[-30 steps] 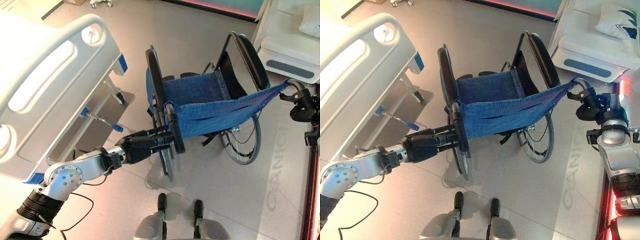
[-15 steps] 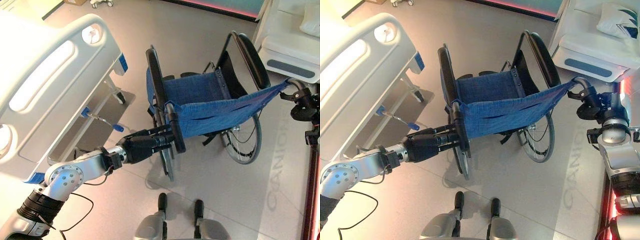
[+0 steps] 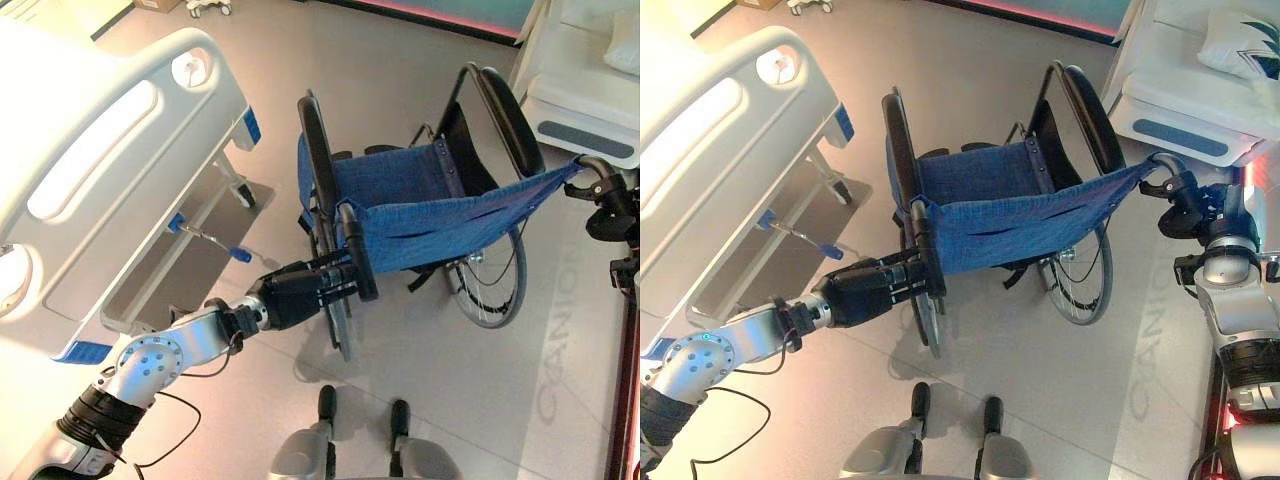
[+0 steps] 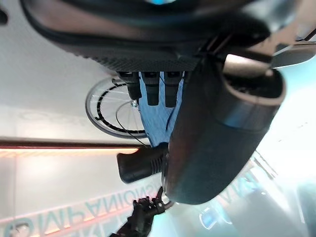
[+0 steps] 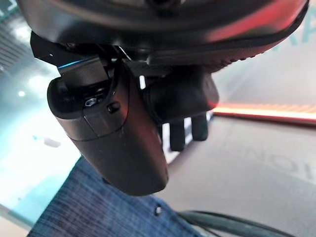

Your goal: Push the wheelchair next to the bed

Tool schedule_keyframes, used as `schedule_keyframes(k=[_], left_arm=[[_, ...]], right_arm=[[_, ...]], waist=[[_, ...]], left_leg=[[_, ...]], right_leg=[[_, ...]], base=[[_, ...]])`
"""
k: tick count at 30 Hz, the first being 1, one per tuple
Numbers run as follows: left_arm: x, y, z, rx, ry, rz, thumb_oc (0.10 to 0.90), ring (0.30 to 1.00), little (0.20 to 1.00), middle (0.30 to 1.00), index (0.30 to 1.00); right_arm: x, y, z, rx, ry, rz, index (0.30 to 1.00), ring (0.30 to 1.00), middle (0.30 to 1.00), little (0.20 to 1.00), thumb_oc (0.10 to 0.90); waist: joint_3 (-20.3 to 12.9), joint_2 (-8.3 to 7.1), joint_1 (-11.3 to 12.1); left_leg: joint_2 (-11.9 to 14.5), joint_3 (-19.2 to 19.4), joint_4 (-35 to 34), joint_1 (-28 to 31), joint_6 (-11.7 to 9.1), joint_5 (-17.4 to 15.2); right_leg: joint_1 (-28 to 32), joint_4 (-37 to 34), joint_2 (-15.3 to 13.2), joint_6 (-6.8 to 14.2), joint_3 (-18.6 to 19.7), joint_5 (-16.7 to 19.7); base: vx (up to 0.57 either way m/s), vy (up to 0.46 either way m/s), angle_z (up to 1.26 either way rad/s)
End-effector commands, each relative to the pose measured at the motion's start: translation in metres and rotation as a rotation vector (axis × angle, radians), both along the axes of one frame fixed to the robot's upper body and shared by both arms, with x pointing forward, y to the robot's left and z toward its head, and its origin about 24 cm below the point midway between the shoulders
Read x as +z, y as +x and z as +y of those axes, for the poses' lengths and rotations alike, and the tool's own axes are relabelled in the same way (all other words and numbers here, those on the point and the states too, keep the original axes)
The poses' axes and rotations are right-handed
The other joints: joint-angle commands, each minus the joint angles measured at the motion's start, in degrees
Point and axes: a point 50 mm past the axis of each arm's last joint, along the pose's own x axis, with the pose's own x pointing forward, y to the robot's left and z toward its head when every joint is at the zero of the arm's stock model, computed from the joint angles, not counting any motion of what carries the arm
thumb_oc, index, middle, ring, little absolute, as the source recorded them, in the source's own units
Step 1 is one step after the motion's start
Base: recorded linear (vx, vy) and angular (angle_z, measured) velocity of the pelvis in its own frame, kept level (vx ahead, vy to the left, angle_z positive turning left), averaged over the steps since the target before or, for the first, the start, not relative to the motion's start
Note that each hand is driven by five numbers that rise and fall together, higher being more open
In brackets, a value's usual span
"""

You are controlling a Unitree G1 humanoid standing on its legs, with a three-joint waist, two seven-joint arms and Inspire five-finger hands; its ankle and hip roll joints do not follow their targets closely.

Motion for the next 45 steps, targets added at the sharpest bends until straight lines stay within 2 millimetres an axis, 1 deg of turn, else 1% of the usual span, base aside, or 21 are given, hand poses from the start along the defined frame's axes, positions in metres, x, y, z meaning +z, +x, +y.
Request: schedule_keyframes(k=[1,4,6,9,12,19,22,28,29,30,31,36,40,45], left_arm=[[0.087,0.009,-0.048,-0.129,-0.504,-0.295,0.8,0.9,0.9,0.9,0.9],[0.091,0.01,-0.048,-0.119,-0.553,-0.286,0.8,0.9,0.9,0.9,0.9],[0.096,0.013,-0.049,-0.098,-0.636,-0.285,0.8,0.9,0.9,0.9,0.9],[0.1,0.015,-0.046,-0.089,-0.691,-0.295,0.8,0.9,0.9,0.9,0.9],[0.102,0.017,-0.044,-0.082,-0.705,-0.308,0.8,0.9,0.9,0.9,0.9],[0.099,0.018,-0.038,-0.084,-0.676,-0.329,0.8,0.9,0.9,0.9,0.9],[0.095,0.015,-0.042,-0.129,-0.63,-0.316,0.8,0.9,0.9,0.9,0.9],[0.089,0.012,-0.051,-0.179,-0.541,-0.338,0.8,0.9,0.9,0.9,0.9],[0.089,0.011,-0.051,-0.18,-0.531,-0.345,0.769,0.853,0.853,0.853,0.853],[0.089,0.012,-0.051,-0.155,-0.527,-0.353,0.769,0.853,0.853,0.853,0.853],[0.09,0.013,-0.05,-0.148,-0.524,-0.364,0.4,0.3,0.3,0.3,0.3],[0.092,0.015,-0.046,-0.126,-0.469,-0.424,0.4,0.3,0.3,0.3,0.3],[0.095,0.016,-0.041,-0.085,-0.467,-0.451,0.4,0.3,0.3,0.3,0.3],[0.097,0.018,-0.034,-0.04,-0.469,-0.467,0.4,0.3,0.3,0.3,0.3]], right_arm=[[0.023,0.018,0.032,0.124,-0.078,-0.094,0.3,0.3,0.3,0.3,0.4],[0.024,0.02,0.032,0.126,-0.075,-0.096,0.3,0.3,0.3,0.3,0.4],[0.024,0.022,0.035,0.134,-0.071,-0.098,0.3,0.3,0.3,0.3,0.4],[0.021,0.023,0.039,0.14,-0.067,-0.095,0.3,0.3,0.3,0.3,0.4],[0.02,0.024,0.041,0.145,-0.068,-0.094,0.3,0.3,0.3,0.3,0.4],[0.021,0.022,0.04,0.144,-0.065,-0.099,0.3,0.3,0.3,0.3,0.4],[0.023,0.022,0.039,0.144,-0.061,-0.104,0.3,0.3,0.3,0.3,0.4],[0.023,0.023,0.045,0.16,-0.065,-0.105,0.3,0.3,0.3,0.3,0.4],[0.022,0.023,0.046,0.166,-0.066,-0.105,0.3,0.3,0.3,0.3,0.4],[0.021,0.023,0.047,0.172,-0.067,-0.106,0.3,0.3,0.3,0.3,0.4],[0.02,0.023,0.048,0.176,-0.068,-0.106,0.3,0.3,0.3,0.3,0.4],[0.024,0.025,0.051,0.193,-0.076,-0.116,0.3,0.3,0.3,0.3,0.4],[0.026,0.024,0.053,0.206,-0.072,-0.127,0.3,0.3,0.3,0.3,0.4],[0.026,0.024,0.06,0.254,-0.052,-0.141,0.3,0.3,0.3,0.3,0.4]], waist=[[-1.5,-0.57,-3.4],[-1.4,-0.69,-3.4],[-1.2,-0.93,-3.5],[-1.3,-1.21,-3.6],[-1.3,-1.3,-3.6],[-0.9,-1.26,-3.5],[-0.8,-1.22,-3.4],[-0.6,-1.06,-3.4],[-0.5,-1.02,-3.4],[-0.4,-1.02,-3.4],[-0.4,-1.05,-3.4],[-0.3,-1.02,-3.4],[-0.3,-1.03,-3.4],[-0.6,-1.33,-3.2]], left_leg=[[1.6,0.0,0.2,2.1,-1.6,-3.7],[1.6,0.0,0.2,2.1,-1.7,-3.8],[1.7,0.0,0.2,2.1,-1.6,-3.9],[1.6,0.0,0.2,2.2,-1.5,-4.0],[1.6,-0.1,0.2,2.0,-1.5,-4.0],[1.7,-0.2,0.2,2.1,-1.6,-4.0],[1.5,-0.4,0.2,2.0,-1.5,-4.0],[1.4,-0.4,0.2,2.0,-1.4,-3.9],[1.4,-0.4,0.2,2.1,-1.3,-3.9],[1.4,-0.4,0.2,2.1,-1.3,-3.9],[1.4,-0.4,0.2,2.2,-1.2,-4.0],[1.3,-0.6,0.2,2.2,-1.3,-4.0],[1.3,-0.6,0.2,2.2,-1.3,-4.0],[1.5,-0.8,0.2,2.3,-1.4,-4.0]], right_leg=[[-1.3,0.4,0.3,-2.1,2.3,2.9],[-1.3,0.5,0.4,-2.2,2.5,2.8],[-1.3,0.5,0.4,-2.3,2.7,2.8],[-1.2,0.5,0.5,-2.4,2.9,2.7],[-1.4,0.5,0.6,-2.5,3.0,2.7],[-1.4,0.7,0.6,-2.6,3.3,2.7],[-1.4,0.6,0.5,-2.5,3.2,2.8],[-1.5,0.8,0.4,-2.4,3.1,2.8],[-1.5,0.9,0.4,-2.4,3.2,2.9],[-1.4,0.8,0.5,-2.4,3.2,2.9],[-1.3,0.8,0.4,-2.4,3.2,2.8],[-1.4,0.8,0.6,-2.3,3.5,2.8],[-1.4,0.8,0.7,-2.3,3.7,2.9],[-1.3,0.6,1.0,-2.4,3.6,2.8]], base=[[0.0,0.0,-0.11],[0.0,0.001,-0.16],[0.0,-0.001,-0.02],[0.01,-0.009,-0.02],[0.0,0.0,0.0],[0.0,0.0,0.0],[0.0,0.0,0.0],[0.0,0.0,0.0],[0.0,0.0,0.0],[0.0,0.0,0.0],[0.0,0.0,0.0],[0.0,0.0,0.0],[0.0,-0.01,-0.02],[0.0,-0.039,-0.04]])
